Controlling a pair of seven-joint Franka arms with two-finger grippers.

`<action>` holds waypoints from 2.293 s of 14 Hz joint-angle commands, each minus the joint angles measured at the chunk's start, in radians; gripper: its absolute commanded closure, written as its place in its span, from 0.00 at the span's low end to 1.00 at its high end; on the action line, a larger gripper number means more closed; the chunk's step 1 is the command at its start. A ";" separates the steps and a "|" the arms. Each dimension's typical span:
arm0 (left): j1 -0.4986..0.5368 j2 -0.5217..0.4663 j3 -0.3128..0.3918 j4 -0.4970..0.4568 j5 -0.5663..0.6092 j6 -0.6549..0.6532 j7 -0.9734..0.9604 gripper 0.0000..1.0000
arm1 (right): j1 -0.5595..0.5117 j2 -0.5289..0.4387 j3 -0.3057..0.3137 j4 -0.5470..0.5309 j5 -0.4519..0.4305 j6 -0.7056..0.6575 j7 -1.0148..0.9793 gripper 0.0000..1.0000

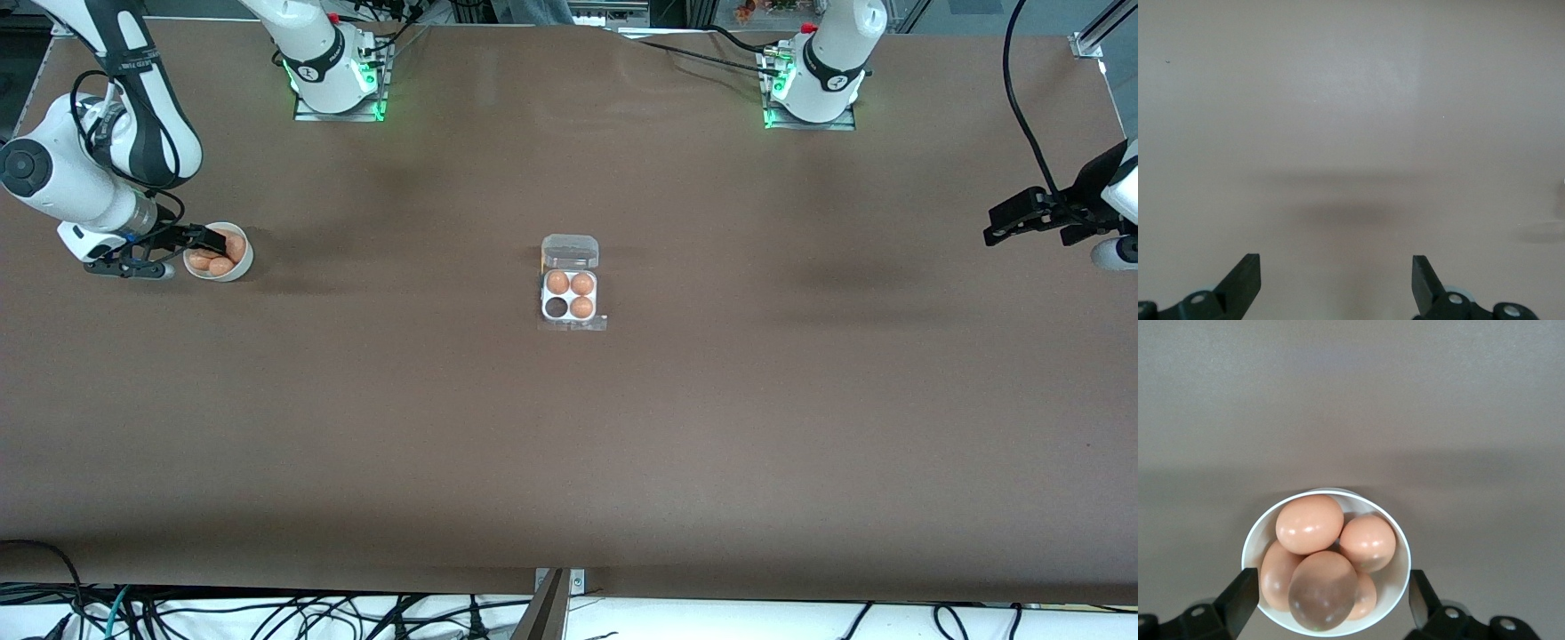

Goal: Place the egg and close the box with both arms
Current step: 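Lower the right gripper and grasp one brown egg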

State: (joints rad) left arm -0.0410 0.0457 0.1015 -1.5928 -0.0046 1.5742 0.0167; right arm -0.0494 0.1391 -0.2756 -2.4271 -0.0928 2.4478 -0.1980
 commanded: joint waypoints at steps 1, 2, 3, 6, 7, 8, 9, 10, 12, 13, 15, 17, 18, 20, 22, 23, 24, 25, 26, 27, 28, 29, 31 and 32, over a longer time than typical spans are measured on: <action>0.007 0.009 -0.008 0.027 0.023 -0.005 0.011 0.00 | -0.003 -0.003 0.001 -0.021 -0.008 0.017 -0.012 0.04; 0.007 0.009 -0.008 0.027 0.023 -0.003 0.011 0.00 | -0.003 -0.001 0.001 -0.021 -0.008 0.017 -0.012 0.06; 0.009 0.008 -0.008 0.027 0.023 -0.005 0.011 0.00 | -0.003 -0.001 0.002 -0.021 -0.008 0.016 -0.012 0.10; 0.007 0.009 -0.008 0.036 0.023 -0.005 0.011 0.00 | -0.003 0.004 0.003 -0.020 -0.008 0.011 -0.011 0.20; 0.009 0.009 -0.008 0.040 0.023 -0.005 0.011 0.00 | -0.003 0.005 0.003 -0.020 -0.007 0.011 -0.011 0.24; 0.009 0.009 -0.008 0.040 0.023 -0.003 0.011 0.00 | -0.003 0.005 0.003 -0.020 -0.007 0.011 -0.009 0.28; 0.009 0.009 -0.008 0.040 0.023 -0.005 0.011 0.00 | -0.003 0.005 0.003 -0.020 -0.007 0.011 -0.009 0.30; 0.007 0.009 -0.008 0.040 0.023 -0.005 0.011 0.00 | -0.001 0.007 0.003 -0.020 -0.005 0.011 -0.008 0.31; 0.009 0.009 -0.008 0.040 0.023 -0.005 0.011 0.00 | -0.001 0.008 0.004 -0.020 -0.004 0.010 -0.005 0.35; 0.007 0.009 -0.008 0.040 0.023 -0.005 0.011 0.00 | -0.001 0.008 0.004 -0.020 0.001 0.005 -0.005 0.36; 0.007 0.009 -0.008 0.040 0.023 -0.005 0.011 0.00 | -0.001 0.011 0.004 -0.020 0.004 -0.006 0.000 0.46; 0.007 0.009 -0.008 0.040 0.023 -0.005 0.011 0.00 | -0.001 0.013 0.006 -0.020 0.004 -0.007 0.000 0.49; 0.007 0.009 -0.008 0.040 0.023 -0.005 0.011 0.00 | -0.001 0.014 0.006 -0.020 0.004 -0.007 0.002 0.51; 0.009 0.009 -0.008 0.042 0.023 -0.005 0.011 0.00 | -0.001 0.014 0.007 -0.018 0.007 -0.009 0.003 0.54; 0.009 0.009 -0.008 0.042 0.023 -0.005 0.011 0.00 | 0.000 0.014 0.009 -0.017 0.008 -0.013 0.005 0.58; 0.009 0.009 -0.008 0.042 0.023 -0.005 0.011 0.00 | 0.000 0.014 0.009 -0.012 0.010 -0.032 0.005 0.60; 0.009 0.009 -0.008 0.042 0.023 -0.005 0.011 0.00 | 0.002 0.013 0.010 -0.007 0.010 -0.044 0.005 0.61; 0.009 0.009 -0.008 0.042 0.023 -0.005 0.011 0.00 | 0.003 0.008 0.010 -0.004 0.012 -0.050 0.005 0.61; 0.009 0.009 -0.008 0.042 0.023 -0.005 0.011 0.00 | 0.005 0.007 0.010 0.000 0.012 -0.058 0.003 0.62; 0.007 0.009 -0.008 0.040 0.023 -0.005 0.011 0.00 | 0.005 0.007 0.010 0.009 0.010 -0.062 0.002 0.62; 0.009 0.011 -0.008 0.040 0.022 -0.005 0.012 0.00 | 0.006 0.007 0.012 0.019 0.010 -0.073 0.000 0.62; 0.009 0.014 -0.008 0.042 0.022 -0.005 0.011 0.00 | 0.008 0.005 0.018 0.032 0.010 -0.088 0.000 0.62; 0.009 0.014 -0.008 0.042 0.022 -0.005 0.011 0.00 | 0.008 0.004 0.026 0.074 0.010 -0.145 0.000 0.62; 0.009 0.014 -0.008 0.040 0.022 -0.005 0.011 0.00 | 0.009 0.004 0.029 0.100 0.010 -0.177 0.000 0.62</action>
State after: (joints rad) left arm -0.0396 0.0484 0.1015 -1.5758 -0.0046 1.5754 0.0167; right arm -0.0435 0.1596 -0.2533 -2.3732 -0.0905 2.3419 -0.1977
